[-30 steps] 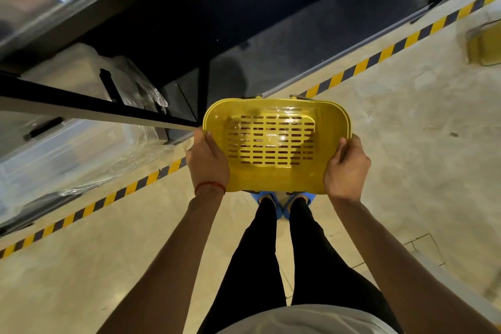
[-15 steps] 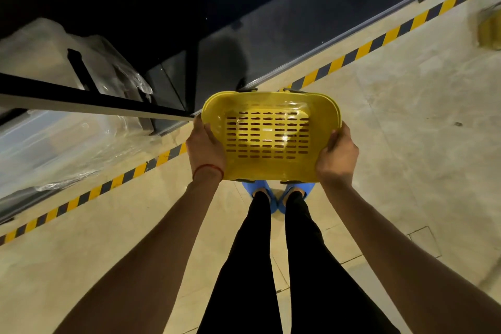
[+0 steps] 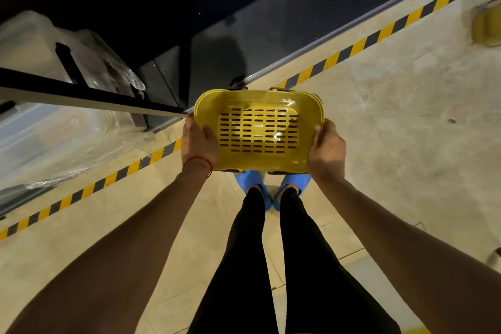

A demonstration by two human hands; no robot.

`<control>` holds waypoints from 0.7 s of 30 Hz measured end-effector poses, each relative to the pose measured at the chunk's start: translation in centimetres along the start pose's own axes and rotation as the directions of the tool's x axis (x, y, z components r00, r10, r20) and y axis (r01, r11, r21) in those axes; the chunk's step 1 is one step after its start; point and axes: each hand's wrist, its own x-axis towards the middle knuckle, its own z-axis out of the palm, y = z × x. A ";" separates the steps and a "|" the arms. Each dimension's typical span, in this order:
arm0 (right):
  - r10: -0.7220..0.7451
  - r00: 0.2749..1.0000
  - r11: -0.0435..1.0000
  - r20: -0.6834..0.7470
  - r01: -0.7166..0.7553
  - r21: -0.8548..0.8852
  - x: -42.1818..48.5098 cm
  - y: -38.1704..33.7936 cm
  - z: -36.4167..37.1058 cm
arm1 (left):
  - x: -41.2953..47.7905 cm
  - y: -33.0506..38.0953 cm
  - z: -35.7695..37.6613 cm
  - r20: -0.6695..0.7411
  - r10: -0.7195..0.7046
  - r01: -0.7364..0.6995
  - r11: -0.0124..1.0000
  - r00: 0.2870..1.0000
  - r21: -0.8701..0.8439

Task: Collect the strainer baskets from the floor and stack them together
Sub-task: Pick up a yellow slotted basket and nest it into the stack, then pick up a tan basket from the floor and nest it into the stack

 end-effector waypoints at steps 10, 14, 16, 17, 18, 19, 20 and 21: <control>-0.105 0.994 0.935 0.007 0.101 -0.340 -7.9 -2.8 -8.0 | -8.9 1.7 -4.5 0.102 0.433 -0.434 0.803 0.896 0.409; -0.109 0.992 0.921 -0.068 0.075 -0.382 -11.6 -3.7 -10.8 | -11.8 2.9 -6.3 0.241 0.594 -0.632 0.639 0.767 0.438; -0.090 0.990 0.922 -0.106 0.043 -0.385 -13.5 -4.0 -12.3 | -13.1 4.1 -6.9 0.296 0.686 -0.737 0.534 0.664 0.415; -0.087 0.989 0.921 -0.121 0.033 -0.387 -14.3 -4.0 -13.1 | -13.7 4.9 -7.2 0.324 0.723 -0.779 0.475 0.610 0.409; -0.089 0.987 0.919 -0.136 0.028 -0.392 -15.1 -4.1 -13.9 | -14.4 6.0 -7.6 0.352 0.750 -0.813 0.418 0.560 0.405; -0.091 0.983 0.918 -0.157 0.022 -0.395 -15.8 -4.1 -14.7 | -15.0 7.2 -7.8 0.375 0.770 -0.840 0.371 0.516 0.395; -0.094 0.978 0.919 -0.184 0.015 -0.393 -16.3 -4.0 -15.5 | -15.6 8.5 -8.0 0.389 0.784 -0.859 0.339 0.483 0.383; -0.097 0.971 0.923 -0.217 0.006 -0.386 -16.7 -3.9 -16.4 | -16.3 9.7 -8.1 0.402 0.793 -0.872 0.312 0.458 0.377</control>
